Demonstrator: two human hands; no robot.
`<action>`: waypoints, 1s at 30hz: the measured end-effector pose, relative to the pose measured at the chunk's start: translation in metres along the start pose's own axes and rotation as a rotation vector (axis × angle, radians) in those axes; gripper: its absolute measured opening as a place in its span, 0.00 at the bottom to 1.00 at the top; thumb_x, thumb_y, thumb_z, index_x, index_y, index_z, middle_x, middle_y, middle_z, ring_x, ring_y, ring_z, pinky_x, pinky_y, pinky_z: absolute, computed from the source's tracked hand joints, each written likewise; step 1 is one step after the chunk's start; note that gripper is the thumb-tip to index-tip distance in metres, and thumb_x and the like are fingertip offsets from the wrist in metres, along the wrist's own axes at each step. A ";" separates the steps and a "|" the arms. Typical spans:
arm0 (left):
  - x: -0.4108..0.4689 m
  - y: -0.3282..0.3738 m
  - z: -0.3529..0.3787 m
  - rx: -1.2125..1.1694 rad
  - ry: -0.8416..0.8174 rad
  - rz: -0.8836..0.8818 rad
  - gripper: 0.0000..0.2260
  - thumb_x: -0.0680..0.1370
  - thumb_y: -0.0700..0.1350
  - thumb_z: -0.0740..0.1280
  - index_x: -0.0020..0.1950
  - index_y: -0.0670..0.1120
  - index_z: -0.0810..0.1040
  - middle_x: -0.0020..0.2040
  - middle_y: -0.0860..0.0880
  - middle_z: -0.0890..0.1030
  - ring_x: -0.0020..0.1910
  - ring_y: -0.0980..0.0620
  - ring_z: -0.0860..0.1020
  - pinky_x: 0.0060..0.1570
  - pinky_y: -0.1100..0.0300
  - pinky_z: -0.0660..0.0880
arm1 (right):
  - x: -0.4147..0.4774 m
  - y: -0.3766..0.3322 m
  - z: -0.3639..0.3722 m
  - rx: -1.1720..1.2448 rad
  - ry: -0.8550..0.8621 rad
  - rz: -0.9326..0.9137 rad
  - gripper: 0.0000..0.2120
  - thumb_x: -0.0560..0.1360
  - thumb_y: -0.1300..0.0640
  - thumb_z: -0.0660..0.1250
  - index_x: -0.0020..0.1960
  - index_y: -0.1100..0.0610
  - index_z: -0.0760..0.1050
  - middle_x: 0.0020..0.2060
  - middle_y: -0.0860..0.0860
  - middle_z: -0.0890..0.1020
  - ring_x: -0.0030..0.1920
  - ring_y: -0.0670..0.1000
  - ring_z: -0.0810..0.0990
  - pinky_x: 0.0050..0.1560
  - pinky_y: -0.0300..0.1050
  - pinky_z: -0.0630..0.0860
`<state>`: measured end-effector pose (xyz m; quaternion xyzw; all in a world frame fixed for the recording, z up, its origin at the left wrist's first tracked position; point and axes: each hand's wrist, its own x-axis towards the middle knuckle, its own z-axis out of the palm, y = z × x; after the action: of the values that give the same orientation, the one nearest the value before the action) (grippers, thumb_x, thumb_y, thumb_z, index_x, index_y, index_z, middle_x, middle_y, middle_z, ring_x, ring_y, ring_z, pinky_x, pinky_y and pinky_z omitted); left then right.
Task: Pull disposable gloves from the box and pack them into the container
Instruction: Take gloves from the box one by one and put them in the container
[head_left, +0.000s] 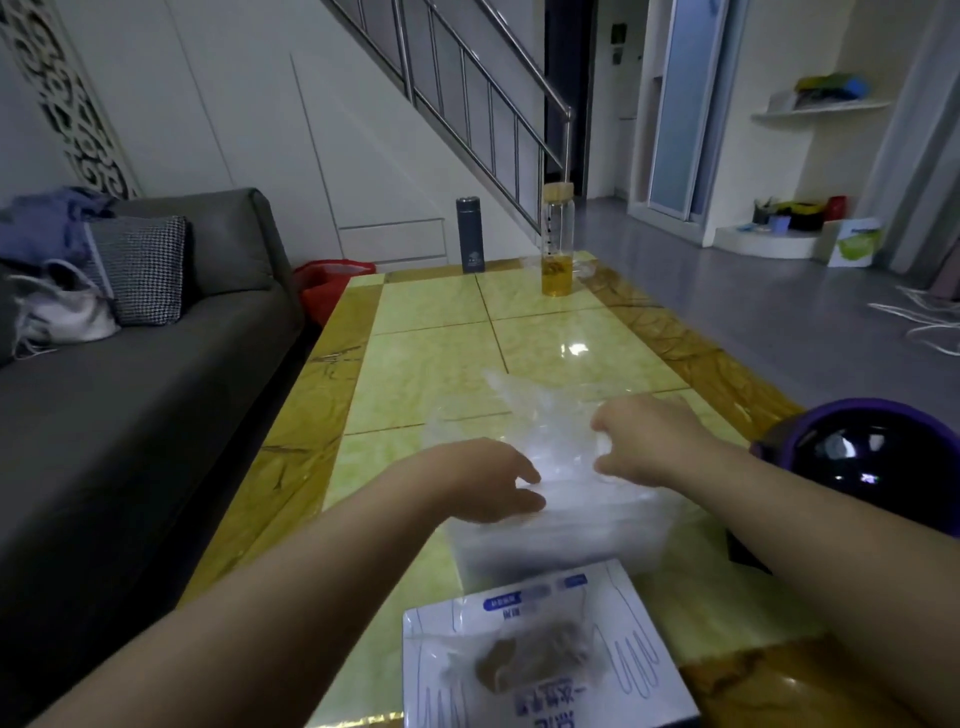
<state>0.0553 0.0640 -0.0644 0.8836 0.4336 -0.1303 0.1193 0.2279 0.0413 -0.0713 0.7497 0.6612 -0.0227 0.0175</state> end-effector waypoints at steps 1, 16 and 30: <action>0.003 0.000 0.000 0.016 -0.029 -0.012 0.21 0.81 0.56 0.58 0.73 0.52 0.66 0.72 0.51 0.68 0.69 0.50 0.68 0.65 0.57 0.64 | -0.003 -0.001 0.000 -0.125 0.017 -0.007 0.16 0.74 0.49 0.66 0.61 0.50 0.76 0.59 0.49 0.76 0.59 0.52 0.74 0.59 0.51 0.64; 0.057 -0.013 0.024 0.098 -0.372 -0.054 0.23 0.83 0.46 0.55 0.77 0.55 0.56 0.77 0.47 0.58 0.73 0.45 0.61 0.69 0.53 0.59 | 0.046 -0.002 0.043 0.064 -0.464 -0.269 0.53 0.68 0.56 0.76 0.77 0.45 0.40 0.76 0.52 0.42 0.73 0.61 0.59 0.61 0.51 0.73; 0.014 -0.013 -0.004 -0.236 0.118 0.071 0.21 0.79 0.46 0.65 0.72 0.49 0.67 0.69 0.51 0.72 0.65 0.53 0.72 0.64 0.61 0.68 | 0.015 -0.007 0.014 0.019 -0.269 -0.338 0.31 0.75 0.48 0.68 0.74 0.50 0.62 0.72 0.50 0.67 0.68 0.52 0.68 0.66 0.46 0.67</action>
<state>0.0536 0.0829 -0.0668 0.8844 0.4204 -0.0219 0.2014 0.2231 0.0564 -0.0856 0.6187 0.7688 -0.1314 0.0943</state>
